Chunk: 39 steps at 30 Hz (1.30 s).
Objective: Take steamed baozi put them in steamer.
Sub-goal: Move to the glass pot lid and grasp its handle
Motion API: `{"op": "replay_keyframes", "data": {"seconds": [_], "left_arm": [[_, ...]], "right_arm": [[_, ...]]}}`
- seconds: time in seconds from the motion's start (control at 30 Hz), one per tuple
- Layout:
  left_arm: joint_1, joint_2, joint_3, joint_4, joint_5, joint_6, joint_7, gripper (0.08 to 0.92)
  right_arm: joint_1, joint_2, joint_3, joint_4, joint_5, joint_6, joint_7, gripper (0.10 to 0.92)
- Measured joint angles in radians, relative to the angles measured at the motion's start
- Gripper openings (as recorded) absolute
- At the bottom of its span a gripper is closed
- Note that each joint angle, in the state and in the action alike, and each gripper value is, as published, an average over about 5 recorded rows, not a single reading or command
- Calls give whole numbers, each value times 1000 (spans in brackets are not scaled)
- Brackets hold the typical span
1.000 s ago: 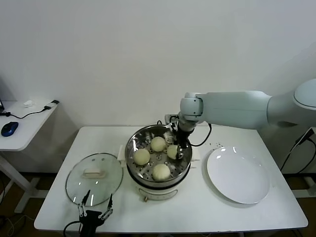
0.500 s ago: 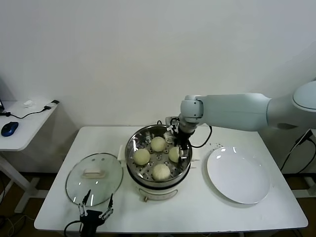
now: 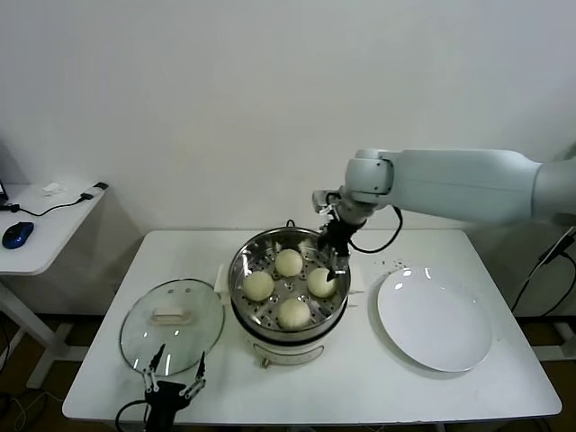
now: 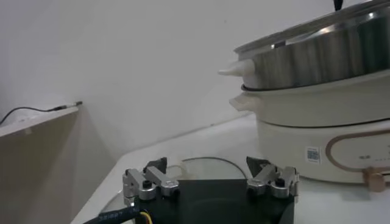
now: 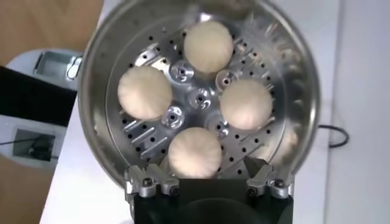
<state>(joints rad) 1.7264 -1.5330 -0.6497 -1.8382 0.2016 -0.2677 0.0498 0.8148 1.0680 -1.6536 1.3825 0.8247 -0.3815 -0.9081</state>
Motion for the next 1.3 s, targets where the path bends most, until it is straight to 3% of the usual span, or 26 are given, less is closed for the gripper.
{"op": "replay_keyframes", "data": {"seconds": [0.4,0.73,1.0,1.3], "left_arm": [[0,-10,-22,-20,15,0,-1,823],[10,-21,-46,-56,22,10,2,823],[12,-26,-66,-93,58,26,2,823],[-11,-26,-113,-129,255,32,6,823]], "right_arm": [[-83,-276,162,146,30,204,212,823],[-484,-479,578,234,11,386,423,823],[-972,-510,1077,293,-61,469,522,823],[-1498,-396,1606,348,-155,489,560,823]]}}
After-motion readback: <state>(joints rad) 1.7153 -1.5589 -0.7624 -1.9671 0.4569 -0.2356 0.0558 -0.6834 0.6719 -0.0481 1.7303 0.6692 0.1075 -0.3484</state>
